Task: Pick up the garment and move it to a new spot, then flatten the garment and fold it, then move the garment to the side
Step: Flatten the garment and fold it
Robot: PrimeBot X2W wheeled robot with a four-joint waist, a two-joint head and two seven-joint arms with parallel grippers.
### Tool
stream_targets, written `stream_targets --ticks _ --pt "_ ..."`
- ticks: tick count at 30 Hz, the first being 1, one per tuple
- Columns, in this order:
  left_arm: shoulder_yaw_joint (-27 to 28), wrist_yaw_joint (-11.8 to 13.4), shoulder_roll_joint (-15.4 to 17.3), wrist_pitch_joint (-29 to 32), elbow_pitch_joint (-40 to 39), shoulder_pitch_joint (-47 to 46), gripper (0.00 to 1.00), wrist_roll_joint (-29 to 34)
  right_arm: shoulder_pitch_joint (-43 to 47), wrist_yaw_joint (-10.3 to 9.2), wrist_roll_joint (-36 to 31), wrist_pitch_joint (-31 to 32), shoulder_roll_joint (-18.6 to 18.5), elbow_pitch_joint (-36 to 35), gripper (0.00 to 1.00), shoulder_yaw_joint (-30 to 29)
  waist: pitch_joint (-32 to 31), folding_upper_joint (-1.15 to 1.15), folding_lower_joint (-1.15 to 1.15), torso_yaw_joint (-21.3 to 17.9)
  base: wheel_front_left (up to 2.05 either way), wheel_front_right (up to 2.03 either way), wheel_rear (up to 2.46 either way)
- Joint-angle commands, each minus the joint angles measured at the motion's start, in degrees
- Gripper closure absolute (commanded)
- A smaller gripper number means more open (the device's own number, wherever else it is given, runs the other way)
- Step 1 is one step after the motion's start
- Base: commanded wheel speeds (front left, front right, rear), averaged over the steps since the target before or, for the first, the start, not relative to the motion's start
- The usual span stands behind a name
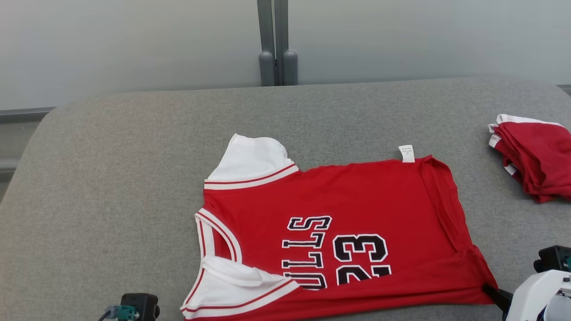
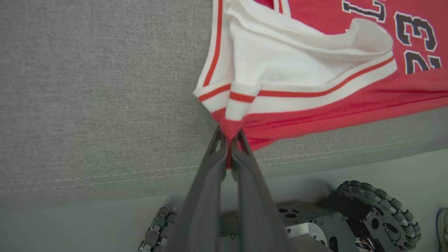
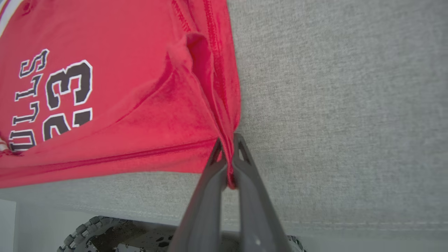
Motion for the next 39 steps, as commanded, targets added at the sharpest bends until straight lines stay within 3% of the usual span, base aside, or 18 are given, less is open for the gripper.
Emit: stream_targets --ticks 1,2,3,4,24,30,39 --pt "0.49 0.66 0.94 0.19 -0.3 0.83 1.0 -0.05 0.92 -0.12 -0.49 0.46 -0.26 -0.24 1.0 -1.23 0.02 0.0 0.0 -0.08 0.0 0.0 0.0" --pt "0.5 0.82 0.97 0.24 -0.45 0.93 0.86 -0.08 1.11 -0.12 -0.72 0.5 -0.05 -0.46 0.31 -1.81 -0.01 0.0 0.0 -0.14 0.0 0.0 0.0" --pt "0.56 0.95 1.01 0.19 -0.54 0.99 0.29 -0.01 1.4 -0.12 -1.04 0.73 0.27 -0.82 0.0 -2.31 -0.03 0.0 0.0 -0.21 0.0 0.0 0.0" --pt "0.49 1.08 1.03 0.27 -0.52 1.05 0.0 0.06 1.63 -0.12 -1.2 1.02 0.53 -1.06 0.0 -2.61 -0.06 0.0 0.0 -0.27 0.0 0.0 0.0" --pt "1.67 0.72 2.57 -5.51 -2.11 -5.39 0.0 5.15 1.95 -0.06 -5.17 -1.48 3.73 -9.48 0.0 -8.43 0.59 0.0 0.0 -1.15 0.0 0.0 0.0" --pt "1.41 -1.76 4.19 -5.05 -0.38 -15.12 0.0 8.28 -4.96 -0.06 -9.24 -4.5 5.91 -9.63 0.0 -11.13 4.39 0.0 0.0 -2.2 0.0 0.0 0.0" --pt "0.04 -7.8 4.02 1.96 4.72 -35.29 0.0 9.28 -22.47 -0.06 -15.48 -4.11 8.46 -4.27 0.0 -10.68 14.05 0.0 0.0 -3.85 0.0 0.0 0.0"
